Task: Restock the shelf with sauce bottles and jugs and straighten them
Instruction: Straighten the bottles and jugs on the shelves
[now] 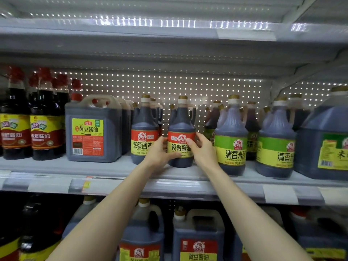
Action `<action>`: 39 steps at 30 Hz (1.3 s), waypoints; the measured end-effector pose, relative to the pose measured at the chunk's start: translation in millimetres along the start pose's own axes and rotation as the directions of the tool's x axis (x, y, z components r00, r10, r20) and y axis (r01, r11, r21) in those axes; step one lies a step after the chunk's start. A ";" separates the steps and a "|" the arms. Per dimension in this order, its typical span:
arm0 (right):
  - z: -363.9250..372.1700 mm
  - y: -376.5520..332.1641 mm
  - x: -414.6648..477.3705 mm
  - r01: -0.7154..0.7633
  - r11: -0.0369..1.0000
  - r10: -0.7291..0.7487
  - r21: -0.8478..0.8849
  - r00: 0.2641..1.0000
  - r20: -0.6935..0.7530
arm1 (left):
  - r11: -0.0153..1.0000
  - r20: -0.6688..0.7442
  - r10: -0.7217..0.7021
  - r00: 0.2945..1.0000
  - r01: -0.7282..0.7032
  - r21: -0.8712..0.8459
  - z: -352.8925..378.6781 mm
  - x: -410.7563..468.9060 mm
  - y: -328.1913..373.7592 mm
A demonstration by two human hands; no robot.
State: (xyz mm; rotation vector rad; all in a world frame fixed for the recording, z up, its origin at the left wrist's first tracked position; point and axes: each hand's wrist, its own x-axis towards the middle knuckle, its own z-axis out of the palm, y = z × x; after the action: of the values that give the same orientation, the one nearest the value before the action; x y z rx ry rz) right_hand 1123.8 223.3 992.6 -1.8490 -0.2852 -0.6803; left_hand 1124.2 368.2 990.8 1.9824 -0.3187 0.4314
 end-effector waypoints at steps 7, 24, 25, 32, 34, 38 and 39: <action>-1.1 -0.3 -2.1 -0.005 1.000 0.005 -0.005 1.000 0.001 | 1.000 0.017 -0.011 1.000 0.011 0.007 0.9 -4.6 4.6; 0.8 -0.6 -1.7 -0.024 1.000 0.024 0.010 1.000 0.019 | 0.997 -0.032 -0.002 0.999 0.005 0.082 1.6 -4.4 5.3; 0.5 -0.6 -1.7 -0.023 1.000 0.023 0.013 1.000 0.019 | 0.997 -0.030 -0.004 1.000 0.006 0.082 1.6 -4.8 6.0; 1.3 0.2 -0.4 -0.016 1.000 0.015 0.025 1.000 0.020 | 0.998 -0.020 -0.013 1.000 0.014 0.067 0.8 -6.5 7.7; 1.1 0.7 -0.1 -0.010 1.000 0.010 0.022 1.000 0.017 | 0.998 -0.020 -0.014 1.000 0.015 0.068 1.1 -6.7 8.2; 1.0 0.6 0.1 -0.010 1.000 0.009 0.028 1.000 0.025 | 0.998 -0.027 -0.017 1.000 0.018 0.062 1.0 -7.1 7.6; 1.0 0.7 0.2 -0.009 0.999 0.008 0.031 1.000 0.026 | 0.998 -0.026 -0.019 0.999 0.020 0.059 1.0 -7.4 7.8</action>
State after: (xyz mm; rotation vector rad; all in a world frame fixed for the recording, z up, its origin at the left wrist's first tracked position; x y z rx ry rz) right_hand 1124.7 223.9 991.9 -1.8296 -0.3024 -0.6432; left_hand 1114.6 364.2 993.5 2.0342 -0.2731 0.4576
